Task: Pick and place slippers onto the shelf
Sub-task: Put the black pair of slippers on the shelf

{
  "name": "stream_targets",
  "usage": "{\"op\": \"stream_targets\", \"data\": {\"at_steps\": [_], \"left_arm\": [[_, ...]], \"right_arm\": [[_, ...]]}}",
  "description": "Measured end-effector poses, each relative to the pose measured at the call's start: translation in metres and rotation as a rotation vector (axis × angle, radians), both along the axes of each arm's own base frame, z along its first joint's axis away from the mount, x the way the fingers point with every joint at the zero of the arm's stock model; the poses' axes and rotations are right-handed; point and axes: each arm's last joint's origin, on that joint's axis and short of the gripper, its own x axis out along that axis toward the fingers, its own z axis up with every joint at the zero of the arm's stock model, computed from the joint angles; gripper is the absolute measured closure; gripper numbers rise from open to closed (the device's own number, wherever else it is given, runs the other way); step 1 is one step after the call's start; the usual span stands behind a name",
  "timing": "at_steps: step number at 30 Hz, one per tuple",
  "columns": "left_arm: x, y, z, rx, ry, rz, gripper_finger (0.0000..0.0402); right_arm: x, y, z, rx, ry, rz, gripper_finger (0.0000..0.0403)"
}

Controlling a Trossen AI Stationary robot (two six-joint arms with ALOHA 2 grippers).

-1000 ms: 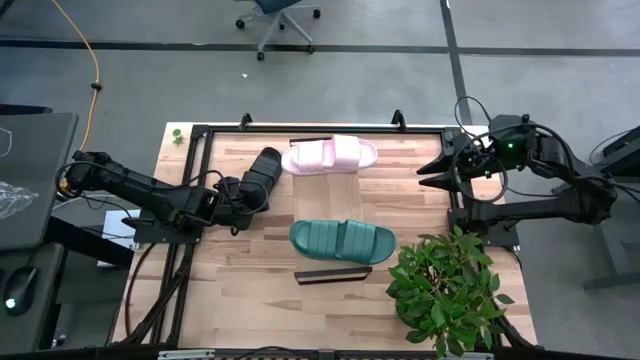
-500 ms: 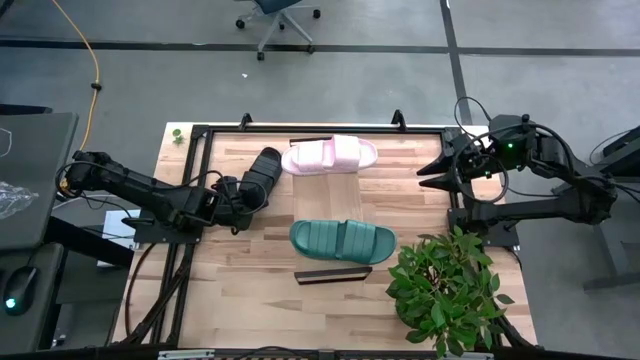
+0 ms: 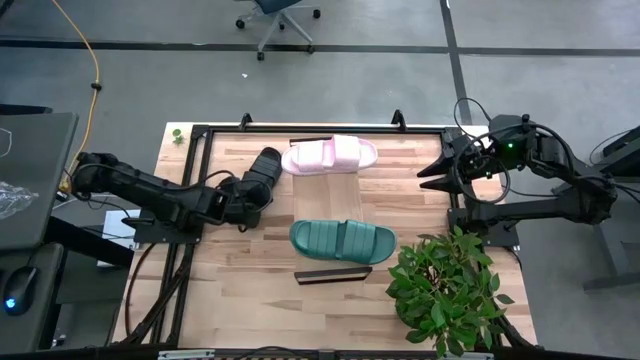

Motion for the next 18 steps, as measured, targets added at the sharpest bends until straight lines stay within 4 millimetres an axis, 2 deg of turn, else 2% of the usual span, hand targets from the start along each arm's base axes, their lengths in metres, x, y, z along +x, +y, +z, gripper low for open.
{"op": "stream_targets", "data": {"at_steps": [18], "left_arm": [[-0.0079, 0.0059, -0.0021, 0.045, 0.086, 0.04, 0.0279]], "right_arm": [[-0.0002, 0.0001, -0.0001, 0.001, 0.001, 0.0, 0.0279]]}}
